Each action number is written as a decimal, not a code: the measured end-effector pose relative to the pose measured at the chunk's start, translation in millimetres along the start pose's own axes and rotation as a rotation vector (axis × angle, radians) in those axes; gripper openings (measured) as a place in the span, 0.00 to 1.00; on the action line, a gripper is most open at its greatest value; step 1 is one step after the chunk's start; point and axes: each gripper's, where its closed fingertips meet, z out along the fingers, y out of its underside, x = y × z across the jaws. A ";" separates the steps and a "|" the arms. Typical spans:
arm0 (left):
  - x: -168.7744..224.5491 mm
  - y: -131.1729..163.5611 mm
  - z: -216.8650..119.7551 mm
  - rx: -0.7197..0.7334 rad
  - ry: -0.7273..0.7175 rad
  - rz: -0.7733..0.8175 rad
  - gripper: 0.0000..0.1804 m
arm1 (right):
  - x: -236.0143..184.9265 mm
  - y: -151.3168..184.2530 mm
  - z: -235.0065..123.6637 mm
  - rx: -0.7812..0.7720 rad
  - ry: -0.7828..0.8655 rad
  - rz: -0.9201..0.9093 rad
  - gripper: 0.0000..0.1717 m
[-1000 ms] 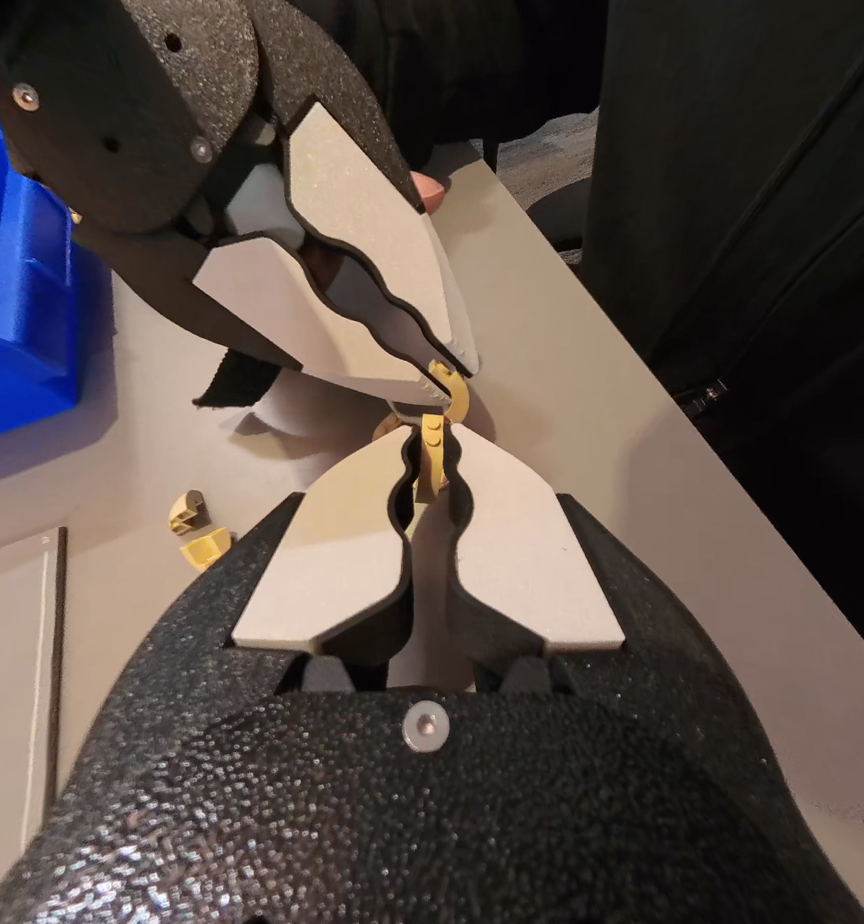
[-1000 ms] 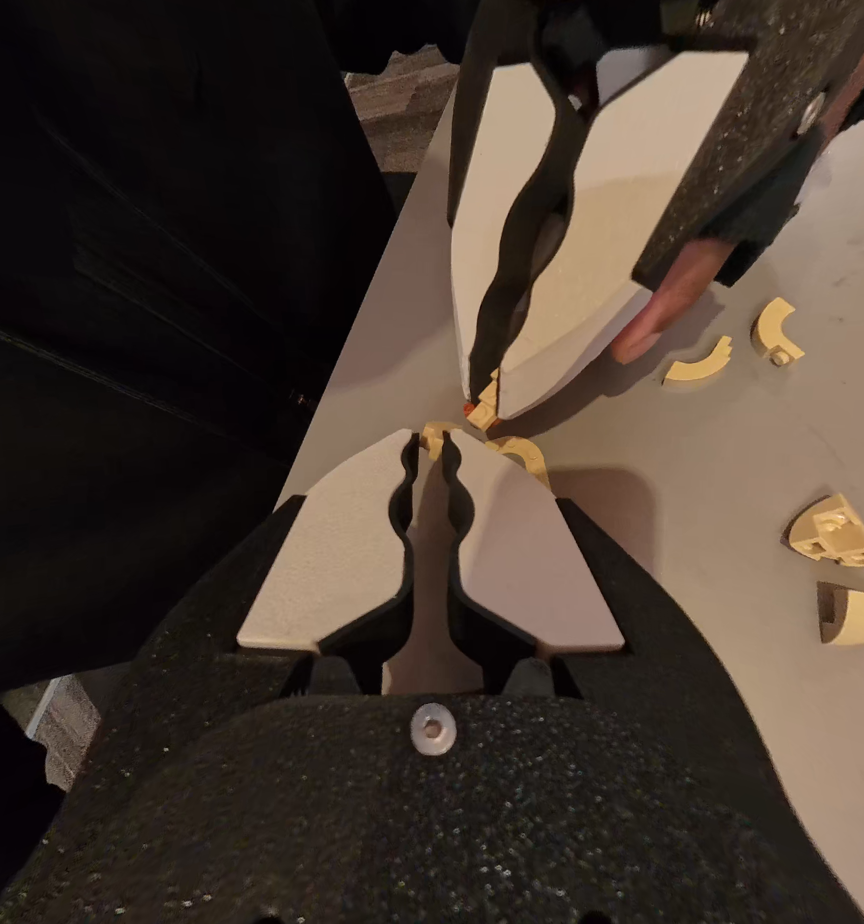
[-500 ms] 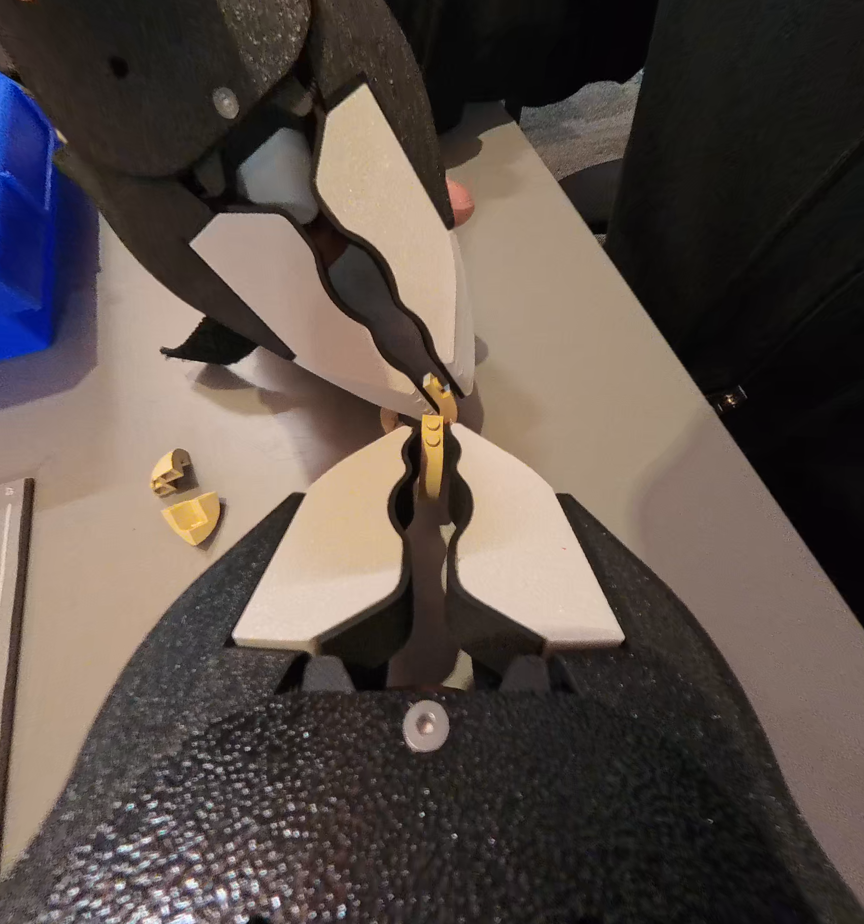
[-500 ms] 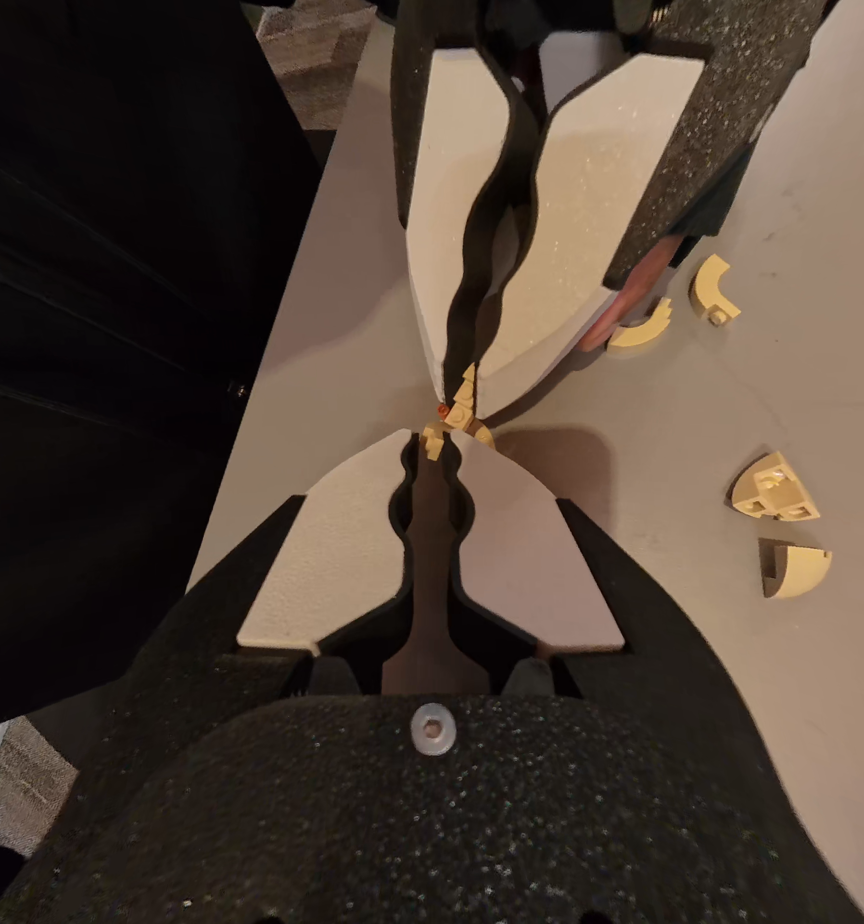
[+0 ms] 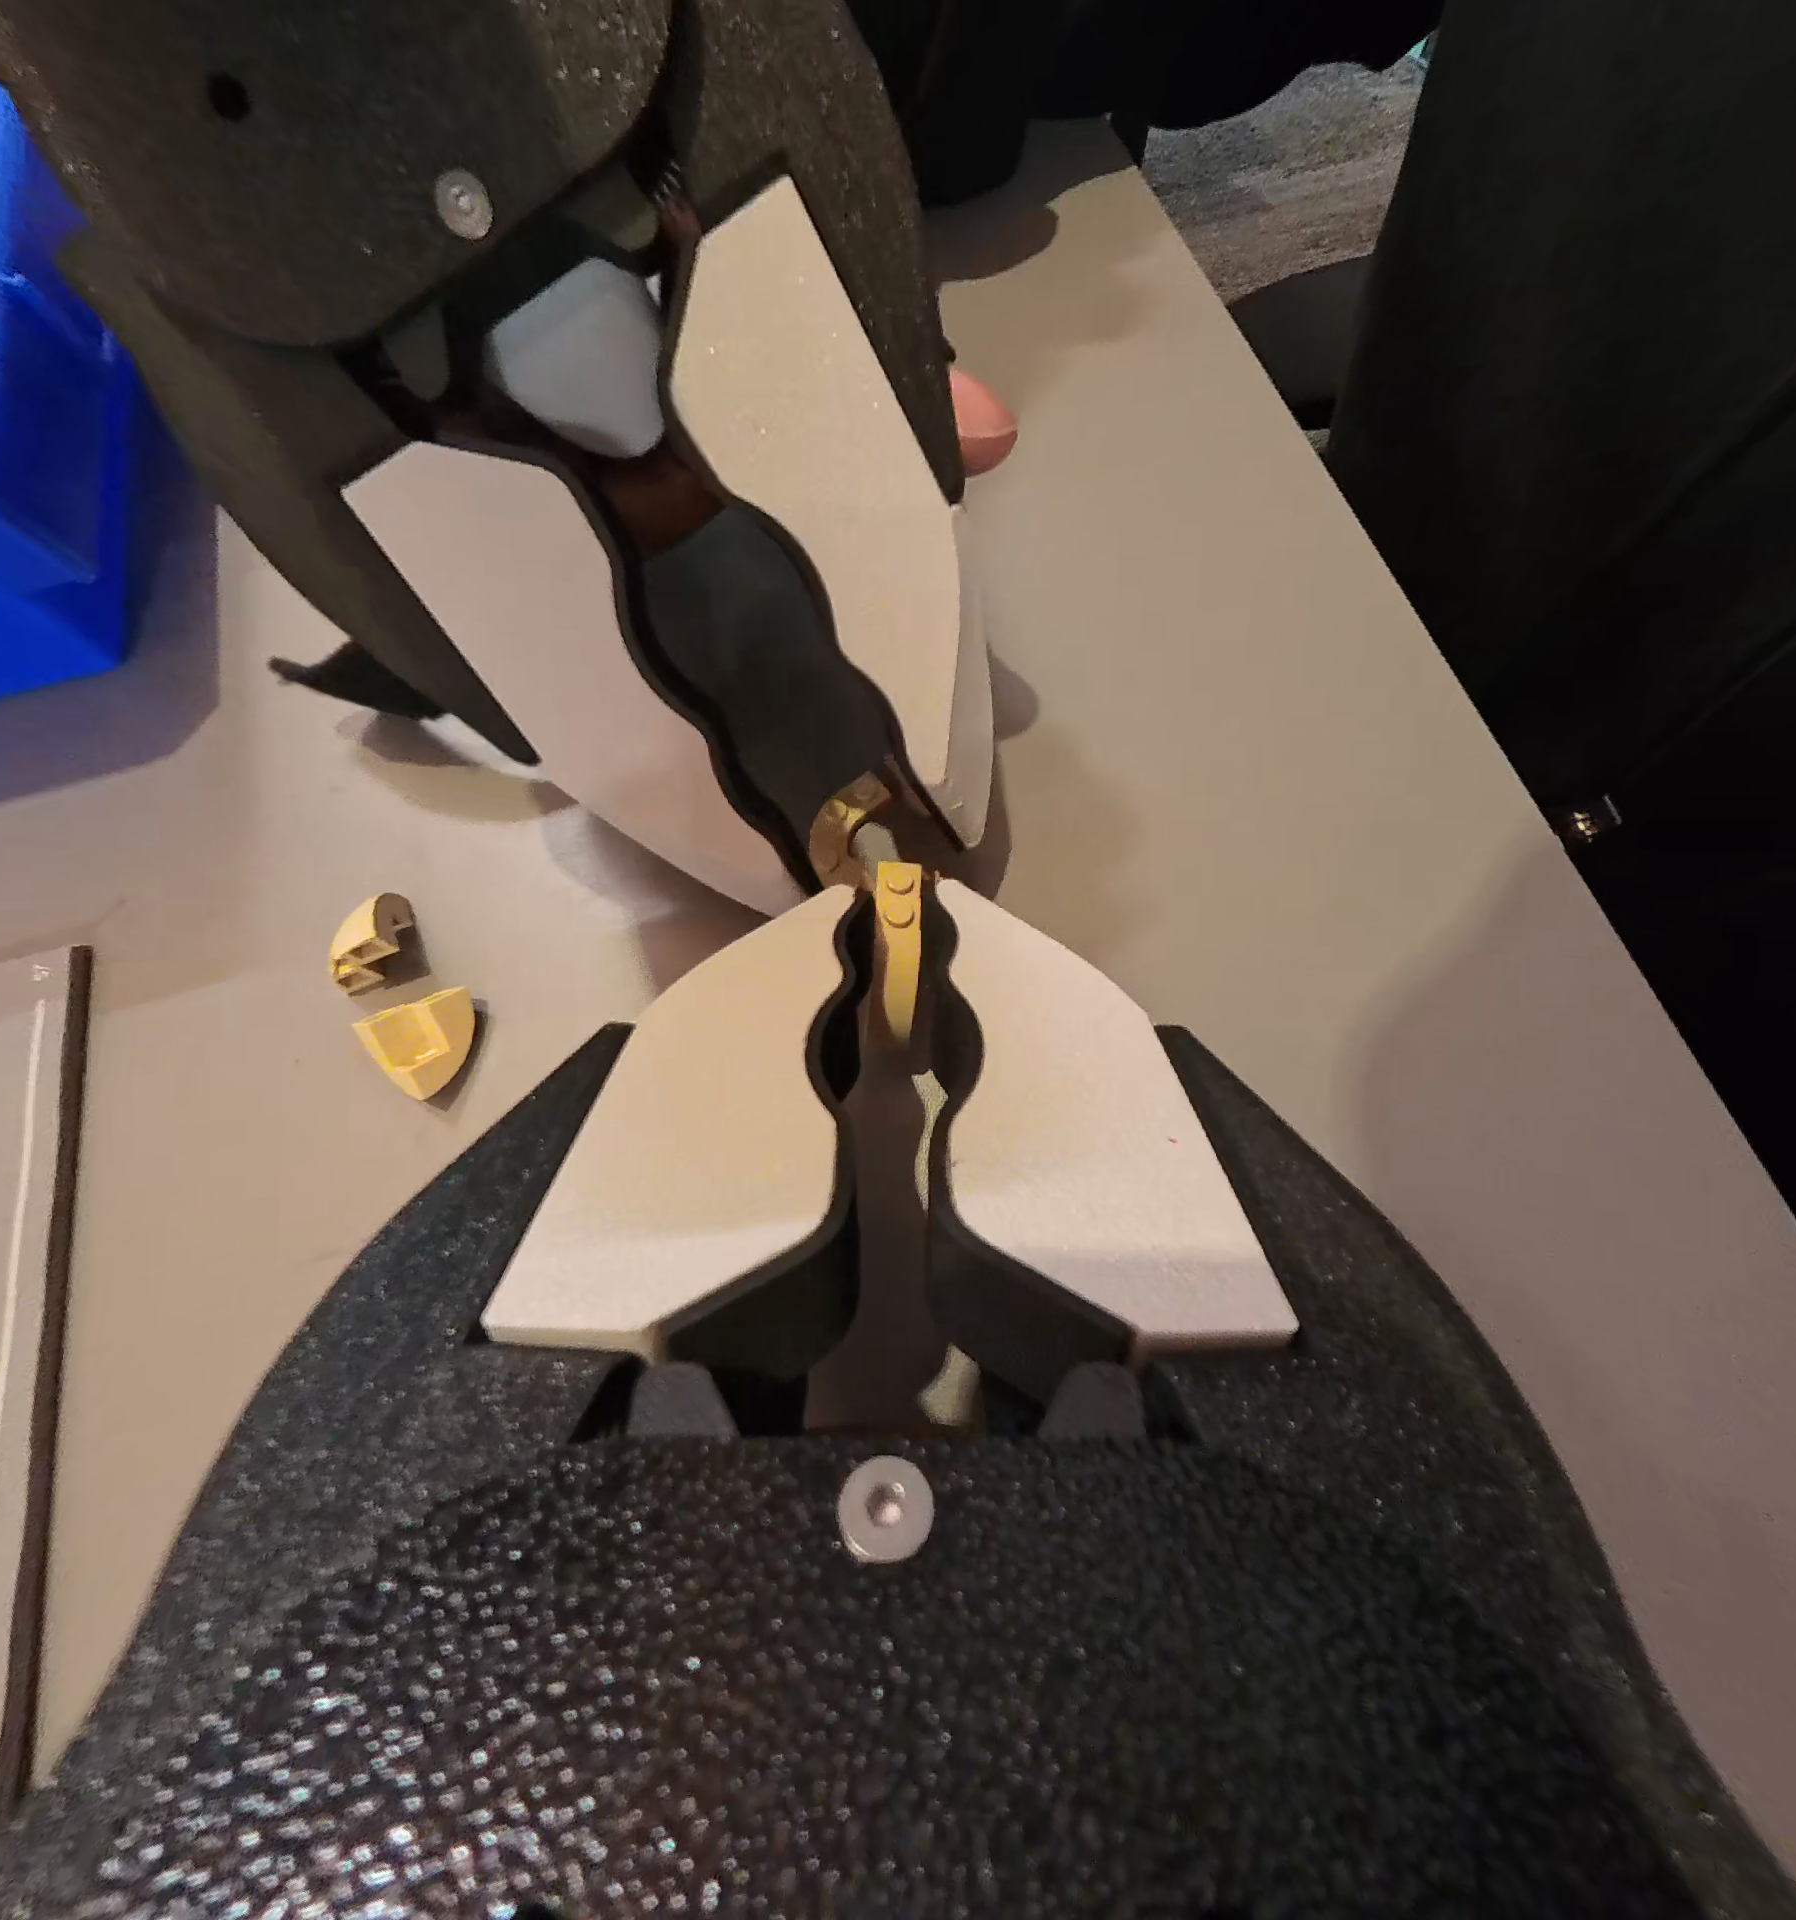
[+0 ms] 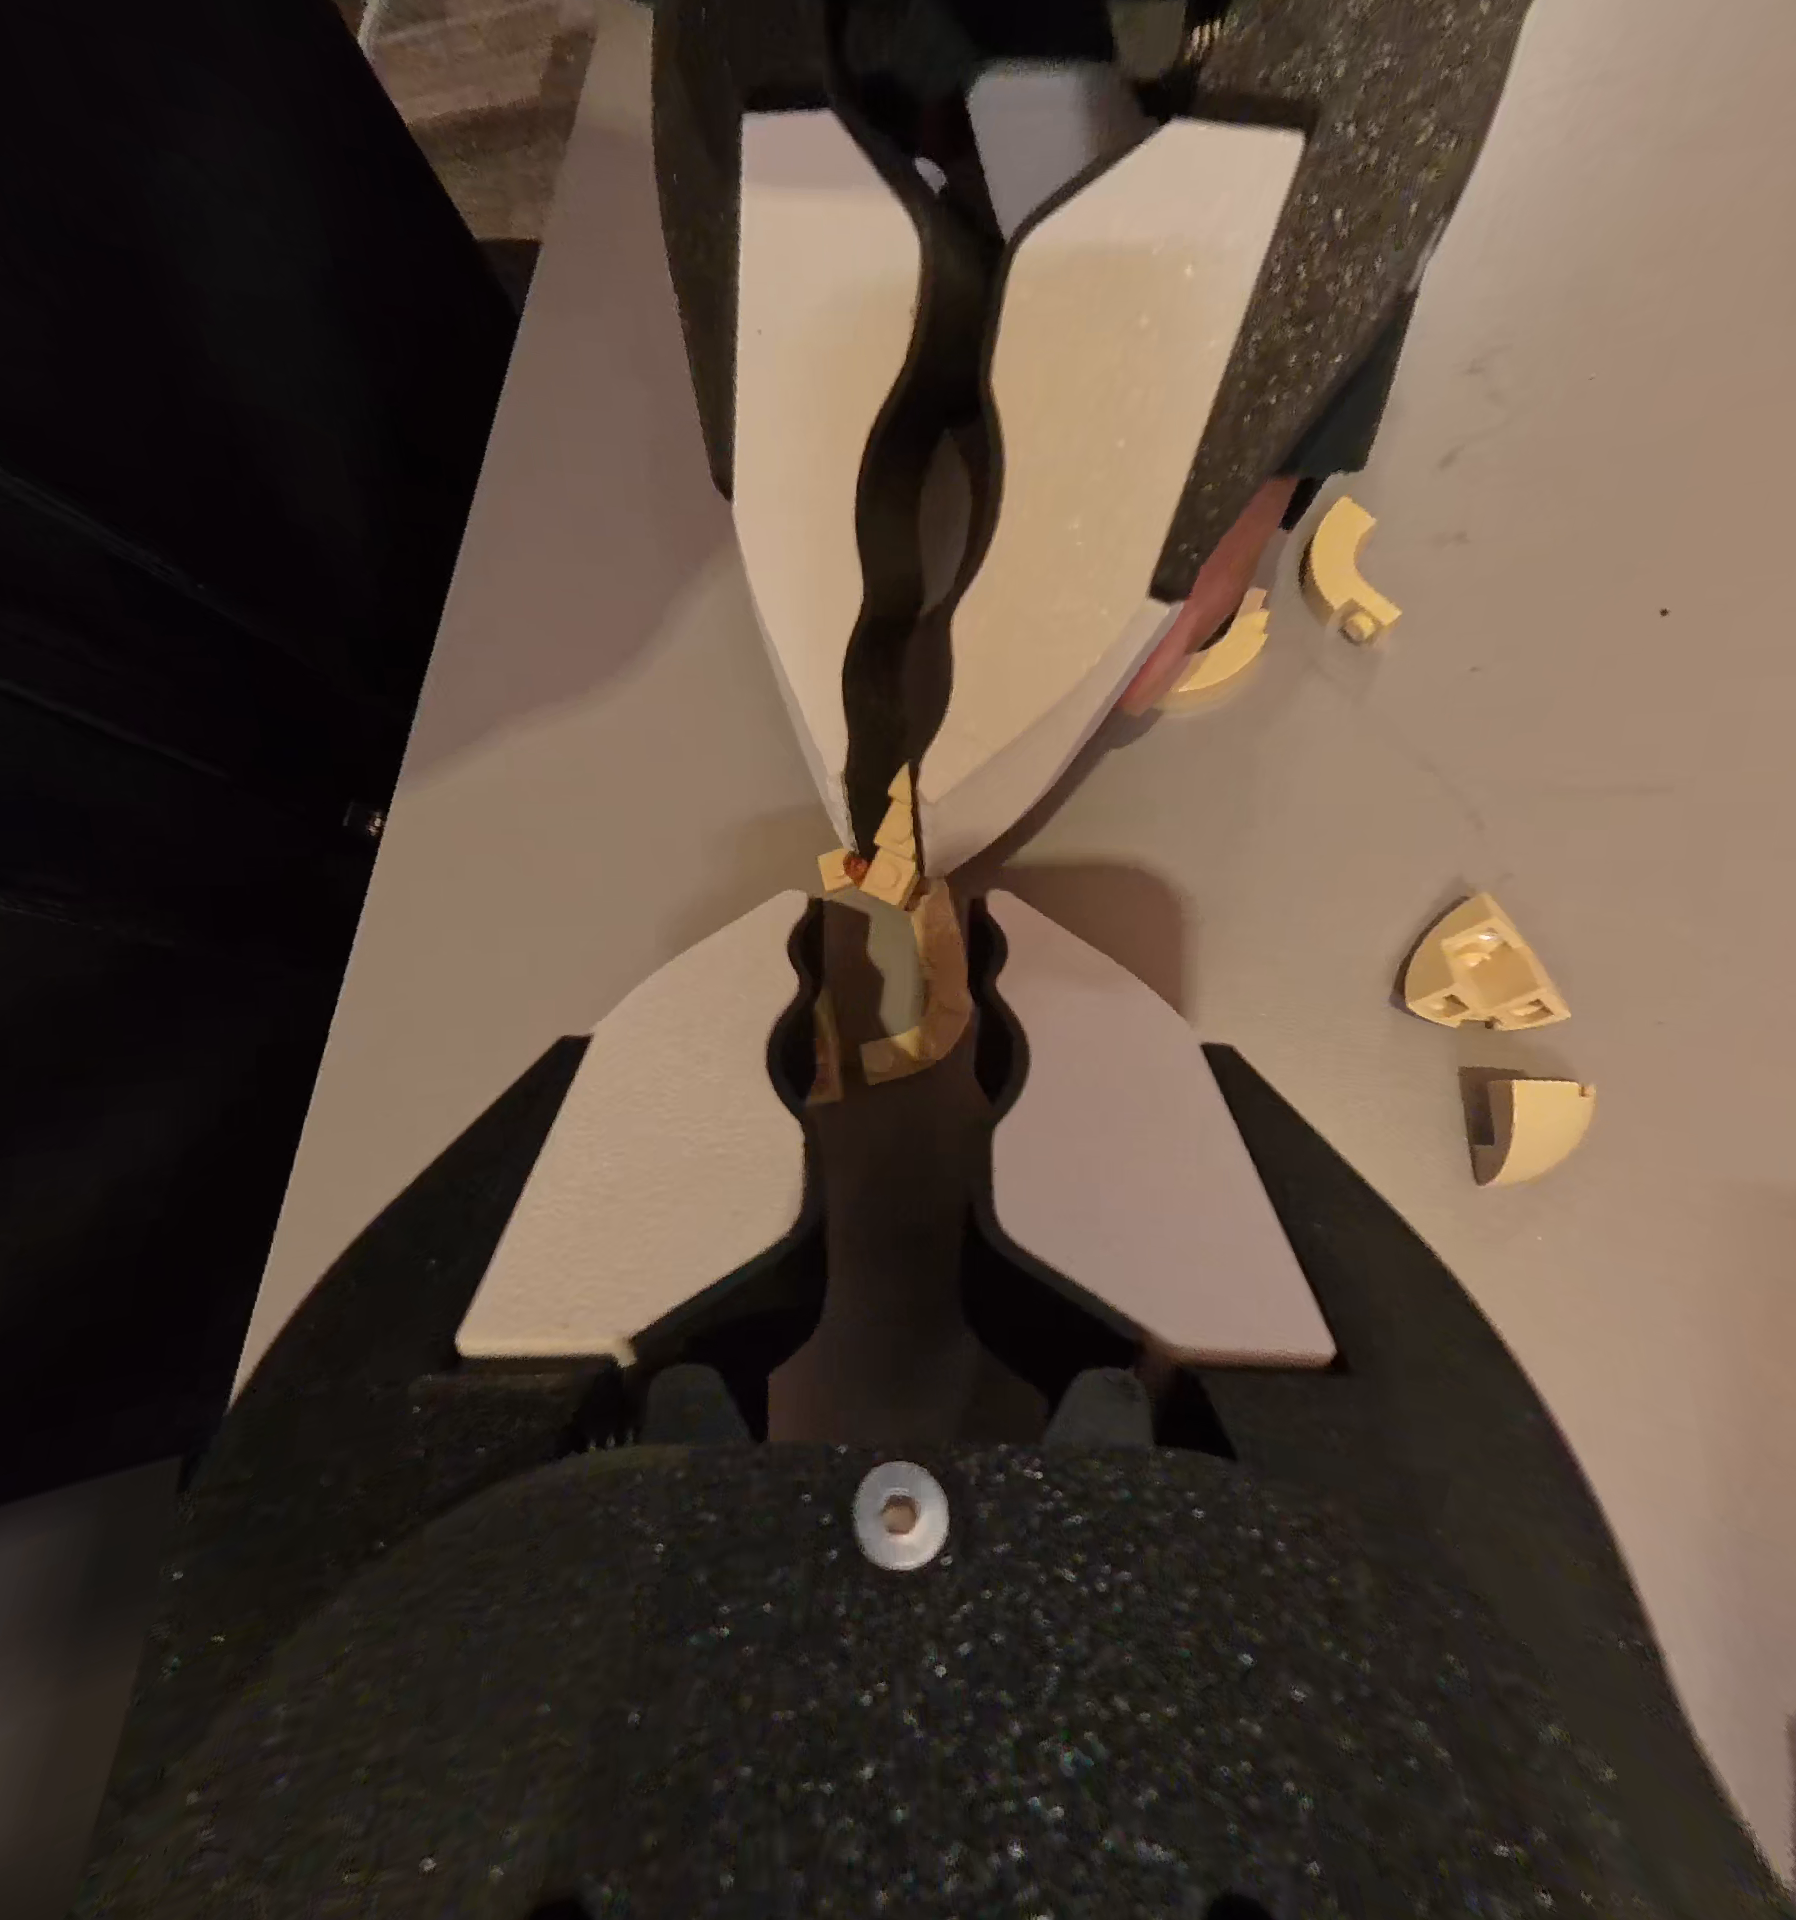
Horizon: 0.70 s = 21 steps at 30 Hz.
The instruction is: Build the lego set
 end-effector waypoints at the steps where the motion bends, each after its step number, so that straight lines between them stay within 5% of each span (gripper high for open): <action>1: 0.0 -0.1 -0.4 0.002 0.003 -0.003 0.04 | 0.8 1.6 -0.8 -0.011 0.008 -0.004 0.16; 13: 1.7 -9.5 2.2 0.012 -0.015 0.018 0.04 | -45.0 39.2 -28.1 -0.227 -0.106 -0.085 0.07; 21: 7.8 -17.7 14.7 -0.020 -0.035 0.034 0.04 | -33.3 41.9 -12.9 -0.255 -0.022 -0.042 0.06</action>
